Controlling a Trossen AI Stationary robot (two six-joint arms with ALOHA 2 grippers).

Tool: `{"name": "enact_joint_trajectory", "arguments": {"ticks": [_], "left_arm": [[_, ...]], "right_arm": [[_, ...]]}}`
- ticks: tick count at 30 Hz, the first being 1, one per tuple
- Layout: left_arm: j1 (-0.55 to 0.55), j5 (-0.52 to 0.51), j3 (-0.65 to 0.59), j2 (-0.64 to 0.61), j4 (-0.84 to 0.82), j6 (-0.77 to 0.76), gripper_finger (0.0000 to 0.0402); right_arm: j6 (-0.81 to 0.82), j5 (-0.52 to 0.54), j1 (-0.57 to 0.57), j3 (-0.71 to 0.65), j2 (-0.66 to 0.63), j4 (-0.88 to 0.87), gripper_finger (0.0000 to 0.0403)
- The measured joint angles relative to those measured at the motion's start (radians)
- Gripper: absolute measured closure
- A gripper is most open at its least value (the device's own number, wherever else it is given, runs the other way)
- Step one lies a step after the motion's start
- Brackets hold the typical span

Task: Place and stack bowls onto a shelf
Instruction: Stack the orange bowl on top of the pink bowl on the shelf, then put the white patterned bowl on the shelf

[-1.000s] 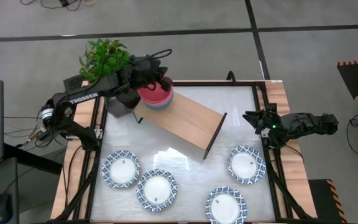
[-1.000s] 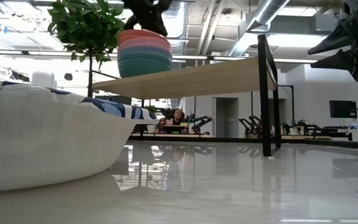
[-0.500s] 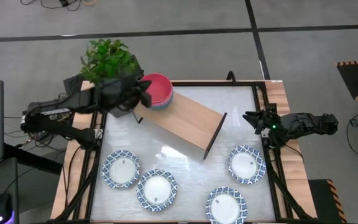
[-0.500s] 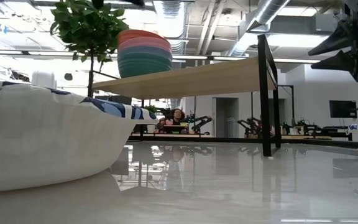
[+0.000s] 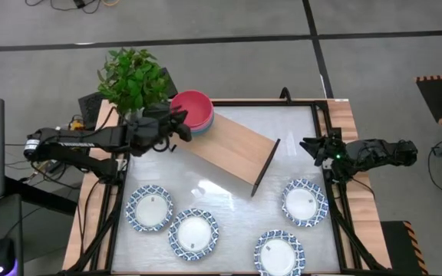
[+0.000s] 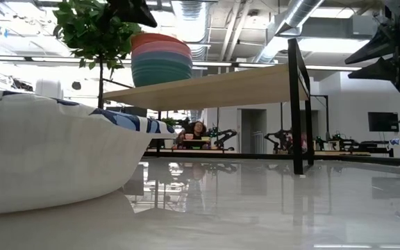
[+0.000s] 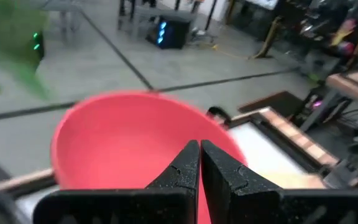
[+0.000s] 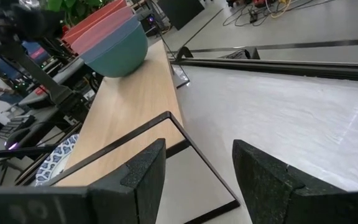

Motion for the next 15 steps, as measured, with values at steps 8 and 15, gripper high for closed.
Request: {"name": "enact_joint_trajectory", "arguments": {"ticks": [8,15], "left_arm": [[-0.041,-0.035,-0.003,0.009,-0.129,-0.158,0.0401],[-0.064,-0.052,-0.002,0.008,-0.072,-0.178,0.0401]], "right_arm": [[0.000,0.000,0.000,0.000,0.000,0.001,0.0191],[0.008,0.000,0.000,0.000,0.000,0.001,0.0191]]}}
